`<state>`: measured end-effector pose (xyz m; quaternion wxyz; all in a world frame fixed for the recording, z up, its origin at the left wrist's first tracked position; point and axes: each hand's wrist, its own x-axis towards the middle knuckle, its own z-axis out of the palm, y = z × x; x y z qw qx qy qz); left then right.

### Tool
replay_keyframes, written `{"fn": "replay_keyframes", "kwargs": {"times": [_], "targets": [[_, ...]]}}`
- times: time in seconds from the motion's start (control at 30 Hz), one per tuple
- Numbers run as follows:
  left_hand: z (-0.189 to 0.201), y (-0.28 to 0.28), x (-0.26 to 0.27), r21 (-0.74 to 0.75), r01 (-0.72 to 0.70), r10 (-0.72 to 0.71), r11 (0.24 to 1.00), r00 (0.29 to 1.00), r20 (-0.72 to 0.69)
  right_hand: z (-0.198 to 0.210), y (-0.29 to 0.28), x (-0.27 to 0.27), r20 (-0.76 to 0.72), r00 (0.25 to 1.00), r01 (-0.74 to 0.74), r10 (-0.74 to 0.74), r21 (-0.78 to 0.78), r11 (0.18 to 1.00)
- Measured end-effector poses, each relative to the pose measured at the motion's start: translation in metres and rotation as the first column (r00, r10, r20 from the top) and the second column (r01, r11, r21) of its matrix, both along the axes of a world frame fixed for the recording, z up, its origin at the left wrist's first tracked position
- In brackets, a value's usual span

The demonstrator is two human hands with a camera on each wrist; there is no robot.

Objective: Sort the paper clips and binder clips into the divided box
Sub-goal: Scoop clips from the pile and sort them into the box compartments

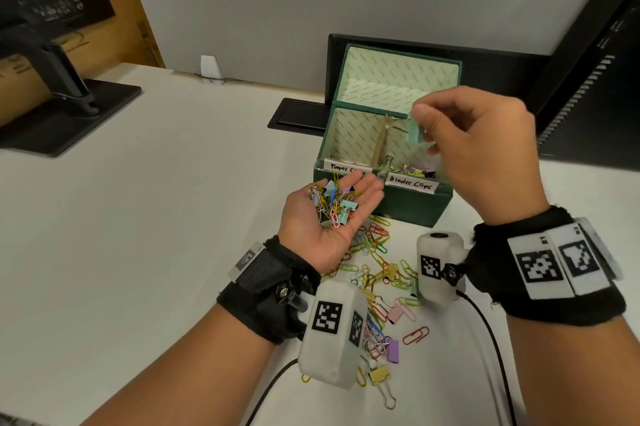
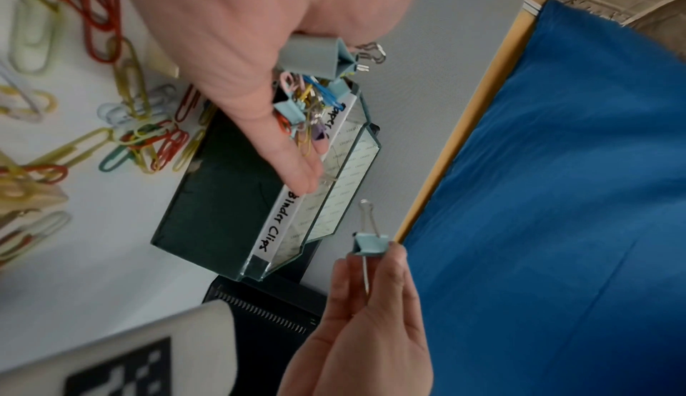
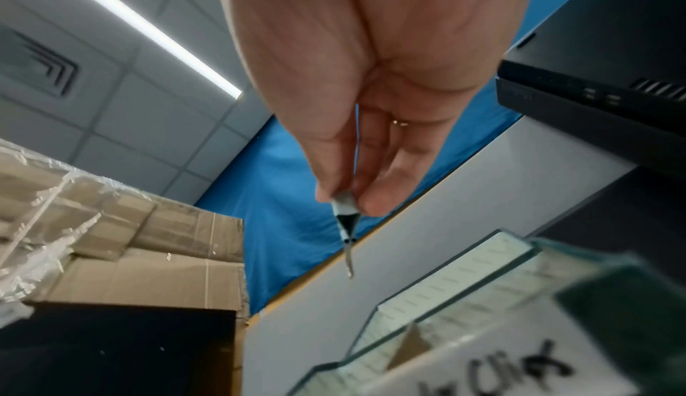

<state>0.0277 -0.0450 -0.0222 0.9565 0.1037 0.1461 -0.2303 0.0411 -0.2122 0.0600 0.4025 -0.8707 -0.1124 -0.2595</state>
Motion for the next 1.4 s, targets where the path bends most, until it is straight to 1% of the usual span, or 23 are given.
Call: {"fn": "replay_keyframes", "kwargs": {"times": [0.1, 0.17, 0.23, 0.3, 0.37, 0.4, 0.47, 0.5, 0.53, 0.57, 0.63, 0.7, 0.77, 0.83, 0.9, 1.0, 1.1, 1.17, 1.23, 1.3, 1.33, 1.4], "targets": [[-0.002, 0.0, 0.0, -0.015, 0.003, -0.003, 1.0, 1.0, 0.001, -0.005, -0.007, 0.006, -0.001, 0.994, 0.104, -0.105, -0.096, 0.99], [-0.003, 0.0, 0.001, -0.008, 0.006, -0.006, 1.0, 1.0, -0.011, -0.01, -0.012, 0.009, -0.089, 0.987, 0.113, -0.133, -0.206, 0.972], [-0.003, 0.001, 0.001, 0.003, 0.008, -0.008, 1.0, 1.0, -0.021, -0.014, -0.013, 0.009, -0.205, 0.968, 0.07, -0.145, -0.333, 0.94], [-0.002, 0.0, 0.001, 0.019, 0.008, -0.007, 1.0, 1.0, -0.027, -0.013, -0.009, 0.007, -0.228, 0.97, -0.003, -0.088, -0.372, 0.928], [-0.002, -0.001, 0.001, 0.042, -0.002, 0.003, 0.999, 0.999, -0.033, -0.004, 0.001, -0.001, -0.23, 0.973, -0.118, 0.034, -0.363, 0.924], [-0.002, -0.002, 0.001, 0.049, -0.013, 0.015, 0.999, 0.999, -0.03, 0.001, 0.007, -0.006, -0.273, 0.956, -0.203, 0.107, -0.351, 0.914], [-0.003, -0.002, 0.0, 0.055, -0.046, 0.047, 0.997, 0.999, -0.005, 0.005, 0.022, -0.018, -0.399, 0.885, -0.379, 0.239, -0.321, 0.868], [-0.003, -0.001, 0.0, 0.066, -0.057, 0.056, 0.996, 0.998, 0.012, 0.003, 0.03, -0.023, -0.438, 0.855, -0.436, 0.276, -0.321, 0.84], [-0.003, -0.002, -0.002, 0.092, -0.053, 0.051, 0.994, 0.999, 0.018, -0.001, 0.037, -0.026, -0.453, 0.842, -0.467, 0.294, -0.337, 0.818], [-0.002, -0.003, -0.004, 0.134, -0.044, 0.043, 0.99, 0.999, 0.01, -0.007, 0.044, -0.028, -0.452, 0.843, -0.474, 0.291, -0.37, 0.799], [0.003, -0.005, -0.009, 0.209, -0.043, 0.045, 0.977, 0.999, -0.007, -0.017, 0.054, -0.029, -0.426, 0.865, -0.461, 0.267, -0.46, 0.759], [0.005, -0.004, -0.01, 0.215, -0.058, 0.063, 0.975, 0.998, -0.014, -0.023, 0.058, -0.029, -0.397, 0.882, -0.443, 0.256, -0.508, 0.739], [0.003, -0.004, -0.009, 0.198, -0.07, 0.073, 0.978, 0.997, -0.008, -0.024, 0.057, -0.028, -0.377, 0.889, -0.43, 0.261, -0.49, 0.758], [0.001, -0.003, -0.007, 0.182, -0.09, 0.091, 0.979, 0.996, 0.0, -0.024, 0.055, -0.027, -0.381, 0.883, -0.432, 0.273, -0.439, 0.788], [0.001, -0.004, -0.006, 0.138, -0.103, 0.104, 0.985, 0.995, 0.003, -0.021, 0.052, -0.026, -0.399, 0.862, -0.456, 0.313, -0.342, 0.821], [0.005, -0.004, -0.005, 0.046, -0.132, 0.131, 0.99, 0.991, 0.031, -0.012, 0.046, -0.025, -0.403, 0.834, -0.467, 0.377, -0.152, 0.871], [0.007, -0.003, -0.004, 0.046, -0.123, 0.118, 0.991, 0.988, 0.095, -0.004, 0.037, -0.024, -0.385, 0.837, -0.436, 0.388, -0.04, 0.899], [0.005, -0.002, -0.004, 0.019, -0.1, 0.097, 0.995, 0.991, 0.094, 0.0, 0.03, -0.022, -0.343, 0.858, -0.407, 0.382, -0.002, 0.913], [0.002, -0.001, -0.001, 0.003, -0.063, 0.062, 0.998, 0.996, 0.065, 0.002, 0.022, -0.017, -0.243, 0.911, -0.335, 0.333, 0.036, 0.942], [0.0, 0.0, 0.0, 0.031, -0.043, 0.043, 0.999, 0.999, 0.022, 0.002, 0.013, -0.01, -0.114, 0.972, -0.204, 0.203, 0.007, 0.979], [0.0, 0.0, 0.0, 0.041, -0.037, 0.037, 0.998, 0.999, 0.009, 0.0, 0.009, -0.007, -0.062, 0.99, -0.132, 0.131, -0.025, 0.991], [0.0, 0.0, 0.0, 0.047, -0.031, 0.031, 0.998, 1.0, -0.003, -0.004, 0.003, -0.001, -0.001, 1.0, -0.017, 0.017, -0.078, 0.997]]}}
